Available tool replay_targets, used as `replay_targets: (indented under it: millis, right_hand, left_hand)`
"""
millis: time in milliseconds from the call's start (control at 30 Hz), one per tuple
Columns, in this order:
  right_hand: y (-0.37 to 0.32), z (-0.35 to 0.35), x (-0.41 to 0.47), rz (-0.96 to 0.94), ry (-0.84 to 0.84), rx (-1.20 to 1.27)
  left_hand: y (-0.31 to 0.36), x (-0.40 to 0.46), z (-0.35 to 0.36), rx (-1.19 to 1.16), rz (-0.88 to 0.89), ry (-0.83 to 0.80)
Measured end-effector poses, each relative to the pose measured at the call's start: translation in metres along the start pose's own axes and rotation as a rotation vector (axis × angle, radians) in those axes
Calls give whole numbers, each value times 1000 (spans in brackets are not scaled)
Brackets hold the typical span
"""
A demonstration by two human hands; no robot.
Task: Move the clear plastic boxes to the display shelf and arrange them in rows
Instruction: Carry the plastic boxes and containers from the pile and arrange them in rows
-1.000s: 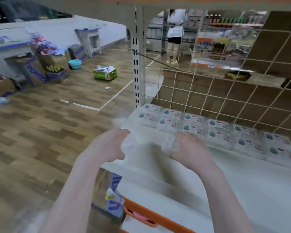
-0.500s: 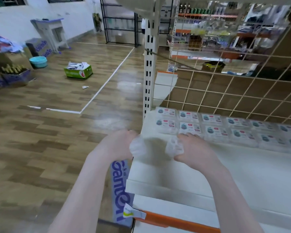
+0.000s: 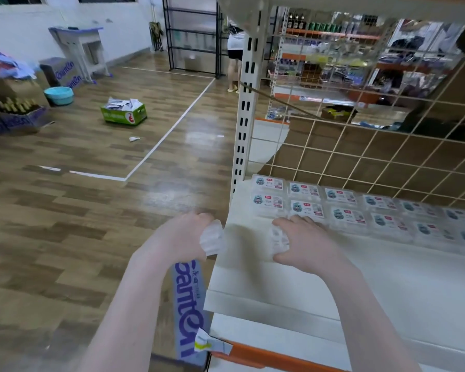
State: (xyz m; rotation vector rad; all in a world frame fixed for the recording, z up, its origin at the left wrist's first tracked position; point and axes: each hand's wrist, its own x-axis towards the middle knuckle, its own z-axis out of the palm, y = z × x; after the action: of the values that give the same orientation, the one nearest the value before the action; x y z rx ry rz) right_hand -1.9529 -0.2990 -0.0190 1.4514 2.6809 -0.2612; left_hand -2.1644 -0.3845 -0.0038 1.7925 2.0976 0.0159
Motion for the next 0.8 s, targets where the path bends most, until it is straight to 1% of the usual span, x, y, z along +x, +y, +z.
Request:
replay_targets:
  millis: [133,367,533,800]
  right_hand:
    - [-2,-2,3,-27,40,54]
    - [-11,-12,-1,-70,136,560]
    - [4,-3,-8,-34,227,852]
    - [46,3,-30,-8,246,870]
  left_hand:
    - [-4,-3,1,-42,-11,-2]
    - [-12,-5,4,-88,-64,9]
    - [-12,-2,4,-105,-71,18]
    - [1,6,3,-118,-86,26]
